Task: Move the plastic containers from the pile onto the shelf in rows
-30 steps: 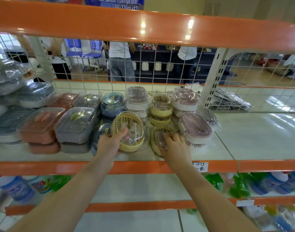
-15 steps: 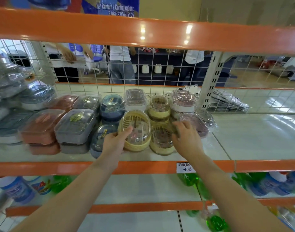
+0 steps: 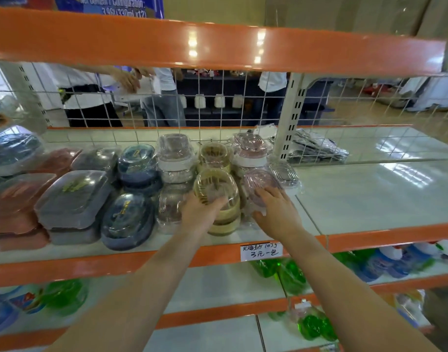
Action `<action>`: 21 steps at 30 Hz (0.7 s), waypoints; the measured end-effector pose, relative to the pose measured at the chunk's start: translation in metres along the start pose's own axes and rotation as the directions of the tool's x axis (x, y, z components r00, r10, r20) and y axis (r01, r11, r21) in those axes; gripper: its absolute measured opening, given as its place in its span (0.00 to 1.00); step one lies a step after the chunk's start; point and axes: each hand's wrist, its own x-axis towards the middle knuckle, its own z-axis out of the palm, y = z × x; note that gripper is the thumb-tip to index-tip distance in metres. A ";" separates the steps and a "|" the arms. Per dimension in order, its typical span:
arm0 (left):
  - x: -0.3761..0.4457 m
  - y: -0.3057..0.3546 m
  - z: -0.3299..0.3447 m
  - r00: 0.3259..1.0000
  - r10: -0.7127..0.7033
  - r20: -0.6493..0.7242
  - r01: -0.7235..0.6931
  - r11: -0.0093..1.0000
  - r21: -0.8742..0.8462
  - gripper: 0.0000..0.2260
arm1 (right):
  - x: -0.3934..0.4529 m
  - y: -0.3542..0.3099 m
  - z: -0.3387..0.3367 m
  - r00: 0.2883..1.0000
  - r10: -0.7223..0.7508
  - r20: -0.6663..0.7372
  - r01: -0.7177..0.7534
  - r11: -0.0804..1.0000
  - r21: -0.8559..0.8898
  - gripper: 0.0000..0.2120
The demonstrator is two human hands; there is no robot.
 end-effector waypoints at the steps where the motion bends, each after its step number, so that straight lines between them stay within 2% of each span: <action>1: 0.002 -0.004 0.001 1.000 0.020 0.010 -0.021 0.996 0.089 0.40 | 0.000 0.000 0.000 1.000 -0.003 0.002 0.003 1.000 0.000 0.29; 3: 0.004 -0.007 0.004 0.996 0.081 0.032 -0.086 0.955 0.285 0.47 | 0.000 -0.001 0.000 1.000 -0.018 -0.008 0.018 1.000 -0.003 0.29; 5: 0.007 -0.008 0.005 0.988 0.144 0.057 -0.155 0.906 0.394 0.47 | -0.003 -0.001 0.000 0.999 -0.044 -0.019 0.043 0.999 -0.018 0.29; 13: 0.009 0.003 0.003 0.983 0.150 0.108 -0.185 0.777 0.602 0.42 | -0.001 -0.003 -0.004 0.999 -0.035 0.010 0.035 0.999 -0.007 0.28; 17: -0.007 0.010 0.000 0.965 0.249 0.084 -0.237 0.692 0.682 0.40 | -0.002 -0.002 -0.008 0.999 -0.031 0.024 0.031 0.999 -0.008 0.29; 21: -0.024 0.017 -0.005 0.914 0.376 0.150 -0.363 0.597 0.715 0.33 | -0.014 0.008 -0.014 0.998 0.021 -0.054 -0.020 1.000 0.004 0.29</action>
